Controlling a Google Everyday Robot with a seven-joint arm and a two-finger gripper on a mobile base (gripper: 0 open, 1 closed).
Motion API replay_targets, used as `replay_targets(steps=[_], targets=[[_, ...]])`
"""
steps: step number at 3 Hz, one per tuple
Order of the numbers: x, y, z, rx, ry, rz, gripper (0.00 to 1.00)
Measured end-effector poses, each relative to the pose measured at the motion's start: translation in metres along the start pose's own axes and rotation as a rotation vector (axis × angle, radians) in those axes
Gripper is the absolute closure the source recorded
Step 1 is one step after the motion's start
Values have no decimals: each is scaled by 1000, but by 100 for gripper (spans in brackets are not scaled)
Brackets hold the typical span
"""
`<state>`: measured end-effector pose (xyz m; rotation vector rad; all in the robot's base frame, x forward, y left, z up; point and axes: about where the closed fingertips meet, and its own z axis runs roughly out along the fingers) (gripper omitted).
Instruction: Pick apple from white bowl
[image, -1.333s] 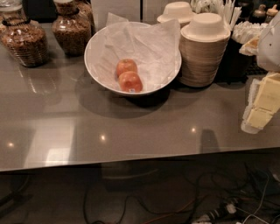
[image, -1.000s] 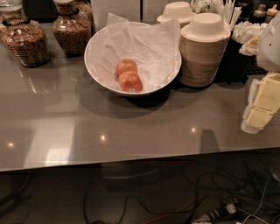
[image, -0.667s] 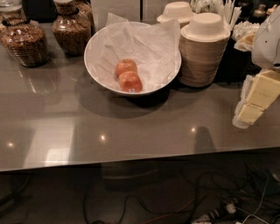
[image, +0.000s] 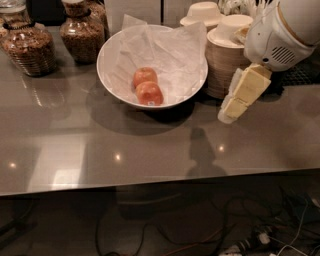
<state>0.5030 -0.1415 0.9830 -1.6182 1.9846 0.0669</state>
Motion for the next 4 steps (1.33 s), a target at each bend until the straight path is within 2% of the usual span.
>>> replay_targets(steps=[2,3,4], targets=[[-58,-35,61,-60,-111,51,0],[-90,-49,81,-94,-146,55,0],[-95,-50,81,-93,-152,50,0]])
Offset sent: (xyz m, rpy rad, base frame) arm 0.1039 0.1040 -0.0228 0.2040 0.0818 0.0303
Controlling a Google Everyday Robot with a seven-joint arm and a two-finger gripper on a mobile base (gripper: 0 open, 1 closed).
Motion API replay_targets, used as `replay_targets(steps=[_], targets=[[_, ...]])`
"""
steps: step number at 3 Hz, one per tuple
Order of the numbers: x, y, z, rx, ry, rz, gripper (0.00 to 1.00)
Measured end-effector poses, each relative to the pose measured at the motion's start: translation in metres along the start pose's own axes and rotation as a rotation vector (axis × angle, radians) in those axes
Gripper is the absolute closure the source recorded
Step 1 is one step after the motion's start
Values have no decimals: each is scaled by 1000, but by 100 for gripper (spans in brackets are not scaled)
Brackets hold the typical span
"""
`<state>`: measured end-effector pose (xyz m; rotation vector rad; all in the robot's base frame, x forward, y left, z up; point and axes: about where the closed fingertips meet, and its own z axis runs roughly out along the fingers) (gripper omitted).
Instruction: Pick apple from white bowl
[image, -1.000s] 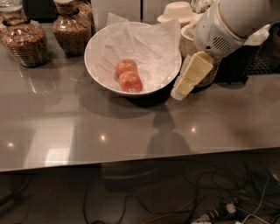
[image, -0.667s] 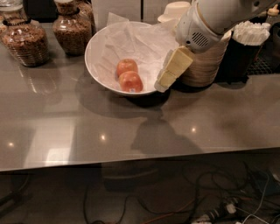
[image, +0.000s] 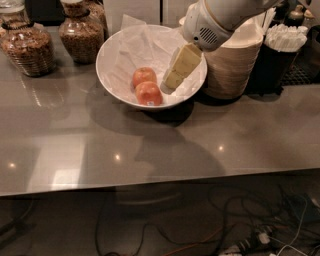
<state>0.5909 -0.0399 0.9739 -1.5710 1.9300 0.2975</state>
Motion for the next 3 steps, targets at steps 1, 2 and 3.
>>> replay_targets(steps=[1,2,3], targets=[[-2,-2,2,51,-37,15,0],[-13,-8,20,117,-113,30,8],[-18,-13,41,152,-158,55,27]])
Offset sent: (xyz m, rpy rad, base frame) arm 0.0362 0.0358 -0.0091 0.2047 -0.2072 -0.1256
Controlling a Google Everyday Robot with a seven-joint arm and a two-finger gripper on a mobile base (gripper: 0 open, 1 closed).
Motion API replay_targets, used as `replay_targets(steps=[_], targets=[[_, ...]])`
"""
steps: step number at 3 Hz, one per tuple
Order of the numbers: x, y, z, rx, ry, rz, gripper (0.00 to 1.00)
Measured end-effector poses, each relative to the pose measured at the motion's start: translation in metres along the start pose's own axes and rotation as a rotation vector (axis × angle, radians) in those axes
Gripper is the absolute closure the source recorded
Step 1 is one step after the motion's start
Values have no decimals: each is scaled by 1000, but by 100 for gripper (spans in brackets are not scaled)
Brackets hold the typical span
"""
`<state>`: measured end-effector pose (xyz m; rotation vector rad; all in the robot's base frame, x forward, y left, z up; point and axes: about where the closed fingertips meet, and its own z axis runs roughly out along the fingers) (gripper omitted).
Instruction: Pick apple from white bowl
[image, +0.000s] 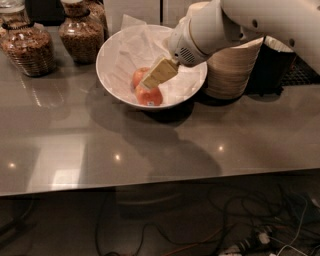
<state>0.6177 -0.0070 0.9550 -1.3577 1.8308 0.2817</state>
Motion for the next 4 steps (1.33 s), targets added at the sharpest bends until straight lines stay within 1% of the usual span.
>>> replay_targets(steps=[1,2,3,4], targets=[[10,3,18,9,-5,40,51],[26,9,31,3,7,87,52],[40,14,40,-5,18,131,44],[48,16,47,-13,22,160,33]])
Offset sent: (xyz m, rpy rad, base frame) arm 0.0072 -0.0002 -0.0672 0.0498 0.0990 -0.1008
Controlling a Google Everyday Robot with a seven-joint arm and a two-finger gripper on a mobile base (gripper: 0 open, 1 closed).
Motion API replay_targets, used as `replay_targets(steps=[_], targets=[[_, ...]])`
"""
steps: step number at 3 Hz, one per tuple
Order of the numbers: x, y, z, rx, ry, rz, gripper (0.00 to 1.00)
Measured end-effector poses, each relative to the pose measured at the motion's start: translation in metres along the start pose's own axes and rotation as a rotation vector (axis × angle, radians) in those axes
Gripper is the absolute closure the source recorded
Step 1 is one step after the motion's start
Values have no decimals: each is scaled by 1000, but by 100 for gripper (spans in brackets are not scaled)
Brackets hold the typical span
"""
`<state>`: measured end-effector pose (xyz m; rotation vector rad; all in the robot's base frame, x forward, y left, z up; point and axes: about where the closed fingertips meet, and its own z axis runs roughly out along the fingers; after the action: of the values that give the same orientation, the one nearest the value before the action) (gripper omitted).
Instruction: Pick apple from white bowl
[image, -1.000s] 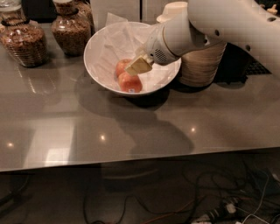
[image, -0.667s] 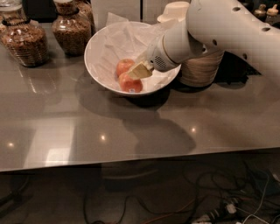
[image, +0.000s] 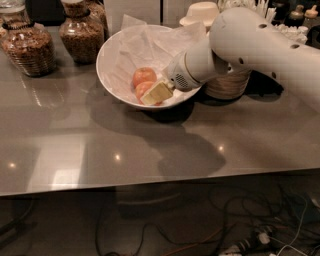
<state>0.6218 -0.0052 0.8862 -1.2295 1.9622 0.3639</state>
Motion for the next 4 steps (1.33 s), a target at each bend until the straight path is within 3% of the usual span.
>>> replay_targets(steps=[4], targets=[[9,-10,40,-51,6,45,37]])
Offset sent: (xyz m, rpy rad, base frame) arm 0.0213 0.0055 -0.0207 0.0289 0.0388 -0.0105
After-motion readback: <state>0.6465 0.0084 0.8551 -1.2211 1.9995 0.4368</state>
